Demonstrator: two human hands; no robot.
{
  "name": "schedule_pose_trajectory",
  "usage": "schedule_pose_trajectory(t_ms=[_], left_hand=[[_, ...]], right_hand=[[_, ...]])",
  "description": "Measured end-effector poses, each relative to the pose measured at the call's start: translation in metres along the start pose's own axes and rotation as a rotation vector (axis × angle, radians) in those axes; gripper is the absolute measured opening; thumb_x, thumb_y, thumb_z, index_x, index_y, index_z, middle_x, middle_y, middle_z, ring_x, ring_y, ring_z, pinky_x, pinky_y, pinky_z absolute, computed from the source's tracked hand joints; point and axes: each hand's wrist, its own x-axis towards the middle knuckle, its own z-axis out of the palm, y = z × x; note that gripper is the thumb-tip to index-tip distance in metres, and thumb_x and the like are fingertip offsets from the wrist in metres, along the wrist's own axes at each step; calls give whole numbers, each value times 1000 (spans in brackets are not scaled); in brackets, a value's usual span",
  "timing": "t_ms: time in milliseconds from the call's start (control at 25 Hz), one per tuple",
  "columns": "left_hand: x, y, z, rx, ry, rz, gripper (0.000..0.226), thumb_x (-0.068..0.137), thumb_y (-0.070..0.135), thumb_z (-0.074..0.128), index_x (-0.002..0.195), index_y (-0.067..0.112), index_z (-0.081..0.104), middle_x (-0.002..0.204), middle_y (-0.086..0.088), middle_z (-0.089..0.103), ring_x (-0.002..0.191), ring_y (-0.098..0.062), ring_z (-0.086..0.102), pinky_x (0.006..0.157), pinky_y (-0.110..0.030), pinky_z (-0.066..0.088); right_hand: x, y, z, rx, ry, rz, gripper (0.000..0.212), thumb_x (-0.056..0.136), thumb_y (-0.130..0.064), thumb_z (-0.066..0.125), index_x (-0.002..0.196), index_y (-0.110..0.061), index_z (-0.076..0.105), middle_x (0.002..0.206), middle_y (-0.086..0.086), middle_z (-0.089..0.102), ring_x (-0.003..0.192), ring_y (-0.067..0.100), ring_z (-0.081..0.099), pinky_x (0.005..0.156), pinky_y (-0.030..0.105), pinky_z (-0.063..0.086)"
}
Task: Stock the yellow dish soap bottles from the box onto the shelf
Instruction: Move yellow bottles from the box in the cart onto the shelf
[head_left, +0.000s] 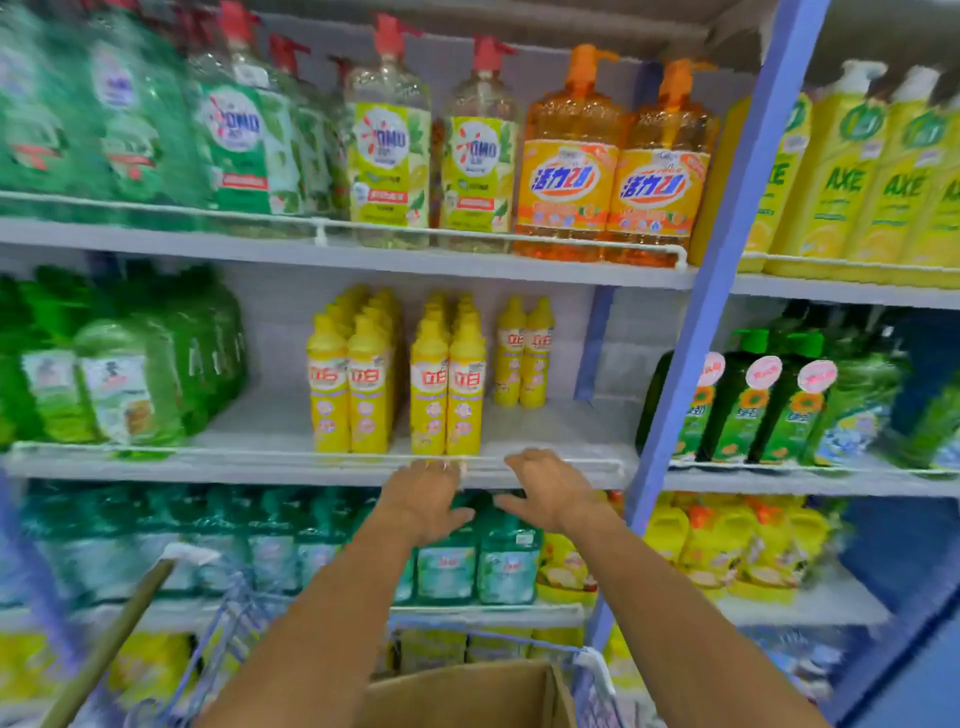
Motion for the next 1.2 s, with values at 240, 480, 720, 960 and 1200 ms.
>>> schedule_pose_trajectory(t_ms=[240, 480, 720, 960, 1200], left_hand=[[-115, -49, 37, 4, -136, -116, 65, 92, 61, 52, 135, 12, 46, 131, -14, 56, 120, -35, 53, 100, -48, 46], [-158, -58, 104, -92, -257, -197, 70, 95, 56, 52, 147, 12, 36, 144, -14, 48, 132, -35, 46, 106, -47, 43], [-170, -32, 223, -216, -504, -272, 76, 93, 59, 53, 149, 13, 33, 153, -12, 41, 141, -34, 39, 112, -47, 38], [-163, -9, 332, -288, -696, -330, 60, 93, 54, 57, 136, 14, 43, 141, -13, 48, 131, -36, 45, 104, -47, 42], [-165, -25, 435, -393, -785, -434, 79, 86, 62, 56, 148, 18, 33, 141, -18, 53, 129, -39, 50, 101, -51, 48]], right_hand=[[-39, -114, 61, 13, -68, -149, 70, 94, -54, 59, 148, -12, 43, 146, 13, 49, 135, 34, 45, 107, 47, 44], [-64, -128, 142, -9, -239, -135, 65, 94, -52, 59, 143, -11, 46, 142, 15, 51, 133, 35, 47, 103, 49, 47], [-89, -76, 244, 3, -531, -22, 59, 94, -55, 59, 132, -10, 57, 136, 16, 59, 124, 36, 56, 97, 45, 51], [-91, -27, 359, 62, -737, 14, 55, 93, -55, 60, 125, -11, 60, 135, 16, 57, 125, 38, 53, 94, 44, 49], [-79, -20, 461, 123, -794, 53, 64, 91, -53, 62, 140, -14, 48, 137, 17, 54, 128, 37, 51, 99, 46, 49]])
